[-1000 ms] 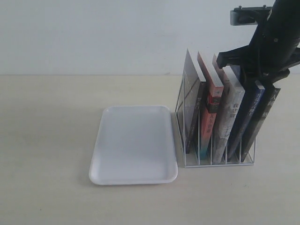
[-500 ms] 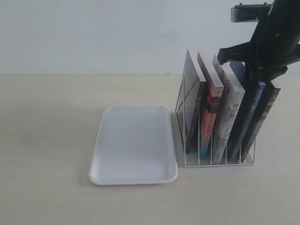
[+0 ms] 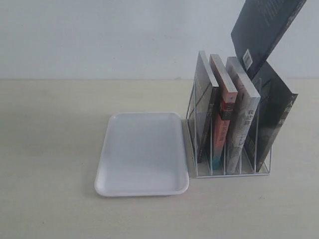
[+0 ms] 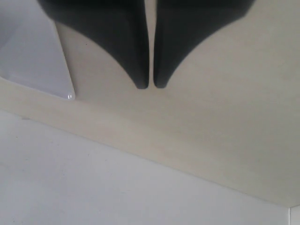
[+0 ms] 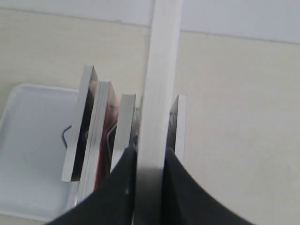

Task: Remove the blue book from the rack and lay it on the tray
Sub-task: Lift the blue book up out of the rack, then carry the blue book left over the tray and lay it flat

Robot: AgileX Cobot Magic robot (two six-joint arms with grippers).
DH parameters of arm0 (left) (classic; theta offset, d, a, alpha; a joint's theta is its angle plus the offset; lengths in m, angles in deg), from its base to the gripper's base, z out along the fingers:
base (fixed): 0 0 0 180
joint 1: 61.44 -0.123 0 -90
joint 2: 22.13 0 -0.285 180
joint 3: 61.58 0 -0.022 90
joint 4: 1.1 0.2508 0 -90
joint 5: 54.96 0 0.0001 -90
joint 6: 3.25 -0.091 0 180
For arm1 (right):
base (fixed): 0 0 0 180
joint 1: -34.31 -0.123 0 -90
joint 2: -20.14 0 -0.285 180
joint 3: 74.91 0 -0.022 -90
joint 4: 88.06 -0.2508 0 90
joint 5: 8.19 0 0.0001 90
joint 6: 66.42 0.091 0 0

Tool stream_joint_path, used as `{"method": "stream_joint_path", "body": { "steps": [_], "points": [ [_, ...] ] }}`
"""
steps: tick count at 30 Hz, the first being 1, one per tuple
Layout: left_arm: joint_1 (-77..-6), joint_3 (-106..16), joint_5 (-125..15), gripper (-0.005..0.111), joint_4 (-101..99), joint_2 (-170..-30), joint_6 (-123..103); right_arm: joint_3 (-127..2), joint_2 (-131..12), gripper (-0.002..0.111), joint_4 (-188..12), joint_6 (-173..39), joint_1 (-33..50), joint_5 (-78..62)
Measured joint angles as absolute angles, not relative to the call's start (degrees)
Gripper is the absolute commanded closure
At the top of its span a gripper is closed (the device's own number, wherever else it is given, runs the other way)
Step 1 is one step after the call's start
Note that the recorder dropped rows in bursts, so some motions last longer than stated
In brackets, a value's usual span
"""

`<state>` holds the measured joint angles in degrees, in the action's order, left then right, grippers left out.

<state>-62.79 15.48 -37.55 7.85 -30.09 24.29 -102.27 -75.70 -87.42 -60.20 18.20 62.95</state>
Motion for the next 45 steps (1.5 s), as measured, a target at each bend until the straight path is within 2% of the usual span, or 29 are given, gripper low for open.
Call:
{"method": "stream_joint_path", "body": {
  "steps": [11, 17, 26, 27, 30, 33, 35, 40, 45],
  "points": [
    [-62.8, 15.5, -37.6, 0.103, 7.9, -30.1, 24.3, -102.9, -73.5, 0.108, -86.5, -60.2, 18.2, 63.5],
    [-62.8, 15.5, -37.6, 0.103, 7.9, -30.1, 24.3, -107.3, -73.5, 0.108, -86.1, -60.4, 18.2, 63.8],
    [-62.8, 15.5, -37.6, 0.103, 7.9, -30.1, 24.3, -108.4, -73.5, 0.108, -107.8, -70.9, 17.8, 63.8],
    [-62.8, 15.5, -37.6, 0.103, 7.9, -30.1, 24.3, -108.4, -73.5, 0.108, -108.6, -71.6, 17.1, 63.8],
    [-62.8, 15.5, -37.6, 0.103, 7.9, -30.1, 24.3, -108.4, -73.6, 0.108, -108.8, -76.4, 8.1, 63.7],
    [-62.8, 15.5, -37.6, 0.103, 7.9, -30.1, 24.3, -108.3, -73.6, 0.108, -101.1, -82.4, -3.4, 63.7],
    [-62.8, 15.5, -37.6, 0.103, 7.9, -30.1, 24.3, -105.9, -73.6, 0.108, -95.0, -86.6, -7.7, 63.5],
    [-62.8, 15.5, -37.6, 0.103, 7.9, -30.1, 24.3, -96.0, -74.6, 0.108, -91.7, -100.8, -10.1, 60.4],
    [-62.8, 15.5, -37.6, 0.103, 7.9, -30.1, 24.3, -84.4, -77.0, 0.109, -91.3, -108.4, -10.3, 45.5]
  ]
}}
